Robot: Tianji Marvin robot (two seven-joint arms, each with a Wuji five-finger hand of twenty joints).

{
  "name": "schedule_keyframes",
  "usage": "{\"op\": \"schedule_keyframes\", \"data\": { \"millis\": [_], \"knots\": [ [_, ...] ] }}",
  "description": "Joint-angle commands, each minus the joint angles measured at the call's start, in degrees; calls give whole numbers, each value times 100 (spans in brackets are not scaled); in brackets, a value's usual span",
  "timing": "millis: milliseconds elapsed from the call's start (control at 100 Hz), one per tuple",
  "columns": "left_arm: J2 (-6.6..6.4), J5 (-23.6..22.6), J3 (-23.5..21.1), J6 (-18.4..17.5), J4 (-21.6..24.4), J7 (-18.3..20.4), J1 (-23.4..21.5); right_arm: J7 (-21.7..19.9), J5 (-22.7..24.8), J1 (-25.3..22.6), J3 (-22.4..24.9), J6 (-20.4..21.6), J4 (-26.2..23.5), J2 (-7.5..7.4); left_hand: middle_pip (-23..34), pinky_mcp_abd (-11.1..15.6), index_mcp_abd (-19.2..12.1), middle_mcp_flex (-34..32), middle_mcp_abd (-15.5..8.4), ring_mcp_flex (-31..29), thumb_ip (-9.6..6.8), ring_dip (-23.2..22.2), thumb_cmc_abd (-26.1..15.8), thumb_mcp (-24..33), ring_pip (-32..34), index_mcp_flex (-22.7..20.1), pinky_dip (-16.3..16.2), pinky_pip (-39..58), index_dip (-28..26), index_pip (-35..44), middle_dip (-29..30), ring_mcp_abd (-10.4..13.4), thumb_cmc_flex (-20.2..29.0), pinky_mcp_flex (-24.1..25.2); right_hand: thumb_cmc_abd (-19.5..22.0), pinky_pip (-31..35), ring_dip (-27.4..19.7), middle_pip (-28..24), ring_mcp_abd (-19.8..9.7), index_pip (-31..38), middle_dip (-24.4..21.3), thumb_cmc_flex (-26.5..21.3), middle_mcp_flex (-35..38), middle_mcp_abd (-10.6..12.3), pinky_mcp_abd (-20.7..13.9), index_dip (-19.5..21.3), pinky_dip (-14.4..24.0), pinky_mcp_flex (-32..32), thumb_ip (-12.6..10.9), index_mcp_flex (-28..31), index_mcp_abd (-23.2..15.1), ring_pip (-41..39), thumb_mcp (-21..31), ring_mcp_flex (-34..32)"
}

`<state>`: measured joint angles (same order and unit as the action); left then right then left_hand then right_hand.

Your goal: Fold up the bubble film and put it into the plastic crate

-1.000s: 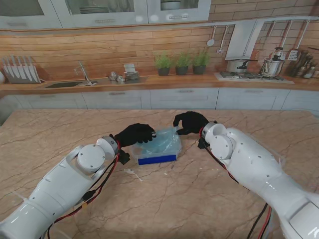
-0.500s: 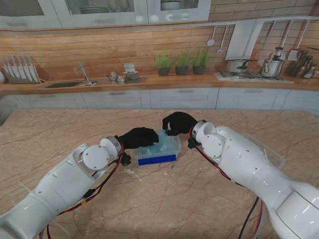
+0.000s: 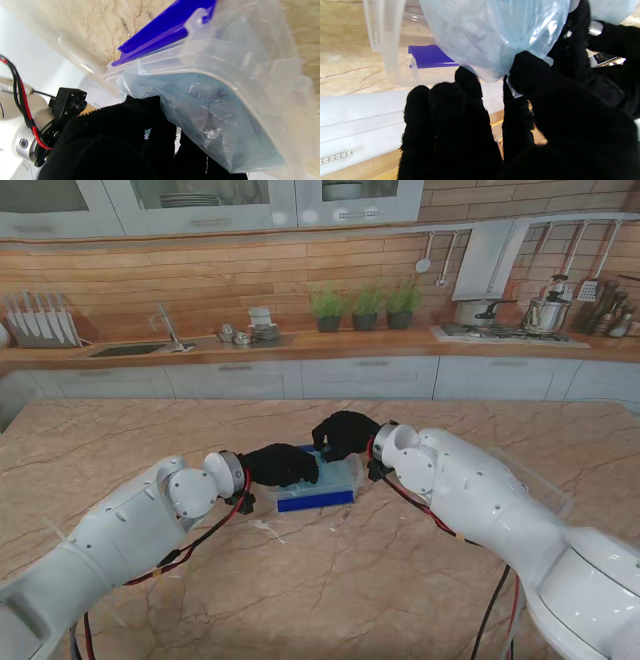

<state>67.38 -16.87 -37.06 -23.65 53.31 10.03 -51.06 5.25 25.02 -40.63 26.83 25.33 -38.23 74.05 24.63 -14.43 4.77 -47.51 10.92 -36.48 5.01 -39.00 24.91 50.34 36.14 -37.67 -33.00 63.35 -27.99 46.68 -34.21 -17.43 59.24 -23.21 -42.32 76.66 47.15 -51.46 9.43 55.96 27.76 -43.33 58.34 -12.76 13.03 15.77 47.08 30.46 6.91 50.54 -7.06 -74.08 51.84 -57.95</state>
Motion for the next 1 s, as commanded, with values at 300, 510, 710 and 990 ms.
{"op": "schedule_keyframes", "data": {
  "millis": [300,510,710,990],
  "knots": [
    [151,-291,354,-195,-480,-388,193,358,661,1,-380,-891,-224,35,119,-40,-272,-121,-142,-348,189,-211,139,-6,-144,-258,785,278,-235,305,88,48,721,-272,-841,1049,735,-1090,-511,452,982,406,-616,-260,-486,323,535,-96,-20,367,-241,-1195,401,189],
    [229,-163,412,-195,-649,-399,218,349,850,6,-488,-1530,-339,6,136,-66,-263,-159,-141,-384,196,-211,114,-32,-142,-290,817,318,-244,318,98,45,768,-295,-833,1070,810,-1062,-413,511,1135,367,-1100,-445,-435,477,600,-484,-102,335,-82,-1089,454,590],
    [305,-40,500,-242,-851,-369,298,305,920,116,-794,-2007,-181,127,154,-45,-274,-341,-178,-531,219,-233,68,-100,-62,-380,741,468,-256,356,91,15,714,-391,-966,1124,1371,-1296,-273,700,1452,400,-1535,-547,-405,654,747,-1074,-303,324,48,-845,596,1057],
    [380,-193,433,-300,-984,-769,248,251,766,273,-1128,-2100,325,416,10,28,-249,546,-176,-457,307,-265,288,98,-89,-133,683,416,-35,-54,988,176,542,-316,-975,1224,1543,-1401,-281,824,1577,367,-1651,-591,-456,760,822,-1170,-444,249,70,-789,689,1191]
  ]
}}
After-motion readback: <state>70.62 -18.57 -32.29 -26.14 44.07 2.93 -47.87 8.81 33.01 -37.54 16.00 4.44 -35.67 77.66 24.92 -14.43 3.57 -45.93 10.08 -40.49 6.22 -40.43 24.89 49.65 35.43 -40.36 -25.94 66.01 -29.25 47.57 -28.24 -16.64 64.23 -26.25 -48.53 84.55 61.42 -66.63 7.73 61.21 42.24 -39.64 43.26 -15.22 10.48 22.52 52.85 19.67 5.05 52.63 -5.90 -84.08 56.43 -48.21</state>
